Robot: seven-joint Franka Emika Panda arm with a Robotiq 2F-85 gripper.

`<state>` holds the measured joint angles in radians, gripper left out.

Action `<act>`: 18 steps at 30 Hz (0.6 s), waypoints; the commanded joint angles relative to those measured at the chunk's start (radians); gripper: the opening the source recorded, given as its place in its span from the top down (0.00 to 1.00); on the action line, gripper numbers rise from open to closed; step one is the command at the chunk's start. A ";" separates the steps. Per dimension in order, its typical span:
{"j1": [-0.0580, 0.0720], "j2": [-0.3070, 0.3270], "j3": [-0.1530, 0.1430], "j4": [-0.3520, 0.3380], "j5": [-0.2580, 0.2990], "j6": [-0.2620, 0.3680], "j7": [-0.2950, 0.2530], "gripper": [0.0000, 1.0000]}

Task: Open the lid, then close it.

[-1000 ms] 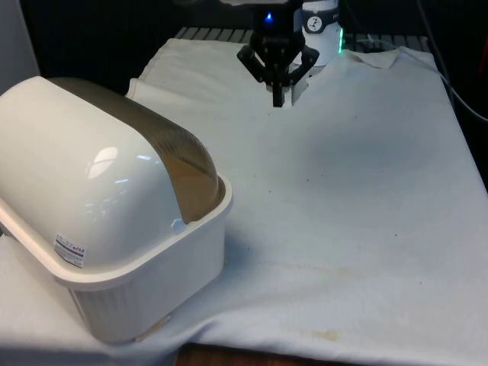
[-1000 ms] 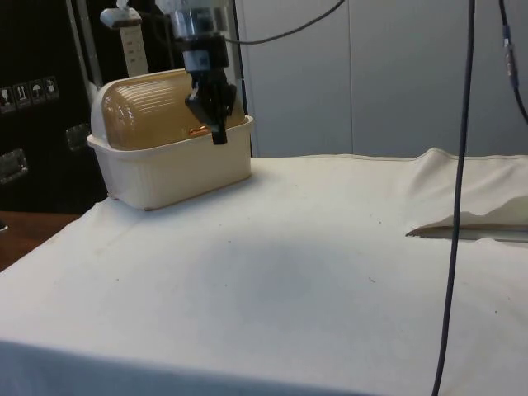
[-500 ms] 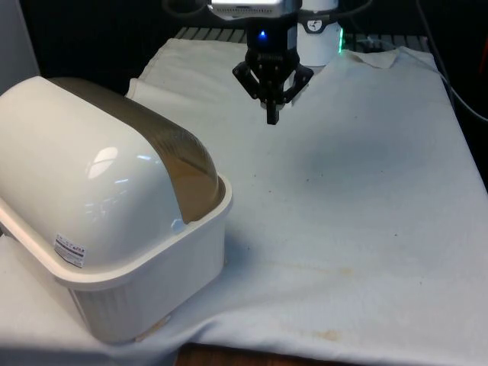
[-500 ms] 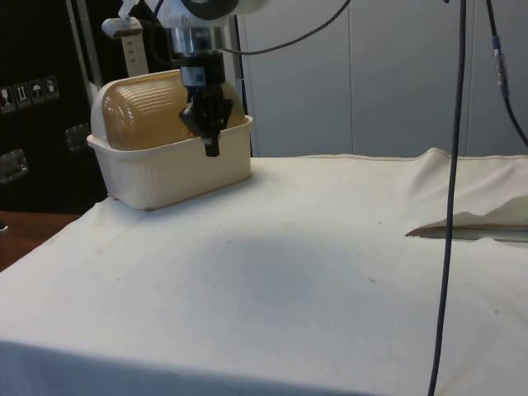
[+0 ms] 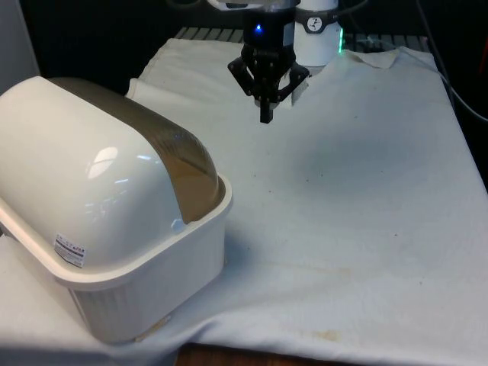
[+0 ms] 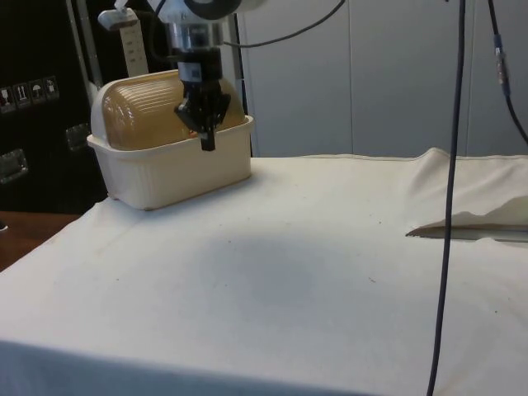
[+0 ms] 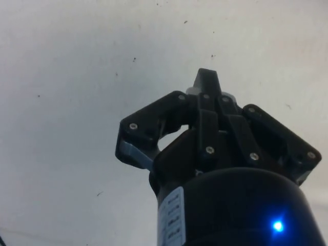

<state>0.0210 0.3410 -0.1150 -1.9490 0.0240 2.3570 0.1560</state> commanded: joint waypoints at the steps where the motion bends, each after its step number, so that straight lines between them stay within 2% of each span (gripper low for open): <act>1: 0.005 0.000 -0.008 0.000 -0.017 0.011 0.023 1.00; 6: 0.004 0.002 -0.009 0.005 -0.034 0.017 0.051 1.00; 7: 0.000 0.000 -0.003 0.005 -0.022 0.005 0.037 1.00; 9: 0.003 0.004 -0.010 0.007 -0.037 0.022 0.065 1.00; 14: 0.001 0.015 -0.016 0.010 -0.031 0.044 0.078 1.00; 15: 0.000 0.009 -0.013 0.008 -0.028 0.031 0.070 1.00; 18: -0.001 0.024 -0.017 0.010 -0.027 0.064 0.086 1.00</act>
<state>0.0200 0.3600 -0.1300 -1.9410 -0.0040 2.4080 0.2360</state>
